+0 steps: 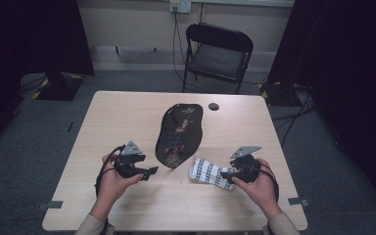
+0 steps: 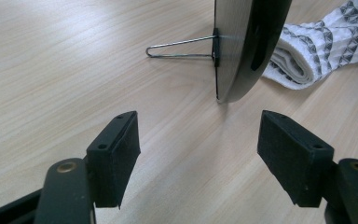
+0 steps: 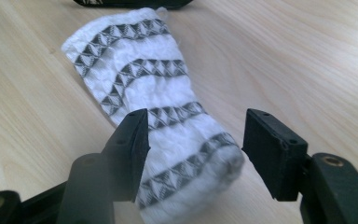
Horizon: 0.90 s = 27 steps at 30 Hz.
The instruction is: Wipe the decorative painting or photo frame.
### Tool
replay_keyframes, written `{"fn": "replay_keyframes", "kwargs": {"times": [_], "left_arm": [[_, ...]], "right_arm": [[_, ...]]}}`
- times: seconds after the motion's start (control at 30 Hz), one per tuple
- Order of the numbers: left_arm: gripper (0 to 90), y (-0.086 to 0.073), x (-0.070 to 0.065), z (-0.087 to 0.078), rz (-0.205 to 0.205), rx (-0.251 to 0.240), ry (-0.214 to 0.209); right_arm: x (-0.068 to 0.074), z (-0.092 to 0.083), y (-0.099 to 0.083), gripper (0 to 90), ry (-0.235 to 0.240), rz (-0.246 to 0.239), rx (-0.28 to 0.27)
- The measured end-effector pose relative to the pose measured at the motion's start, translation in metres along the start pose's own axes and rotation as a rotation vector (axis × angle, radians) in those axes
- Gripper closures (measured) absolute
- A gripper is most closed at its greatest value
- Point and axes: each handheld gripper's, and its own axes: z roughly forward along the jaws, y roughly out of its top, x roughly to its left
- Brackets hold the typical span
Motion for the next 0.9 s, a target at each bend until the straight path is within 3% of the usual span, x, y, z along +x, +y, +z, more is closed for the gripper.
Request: {"fn": "replay_keyframes", "kwargs": {"times": [0.33, 0.53, 0.9], "left_arm": [[29.3, 0.0, 0.001, 0.001, 0.016, 0.007, 0.006], [28.8, 0.0, 0.001, 0.001, 0.003, 0.01, 0.005], [26.5, -0.003, 0.004, 0.001, 0.004, 0.022, 0.009]], "right_arm": [[-0.016, -0.015, -0.013, 39.8, -0.025, 0.04, -0.012], [-0.023, -0.022, -0.021, 38.4, -0.036, 0.062, -0.017], [-0.032, -0.025, -0.039, 33.2, -0.051, 0.109, -0.03]]}}
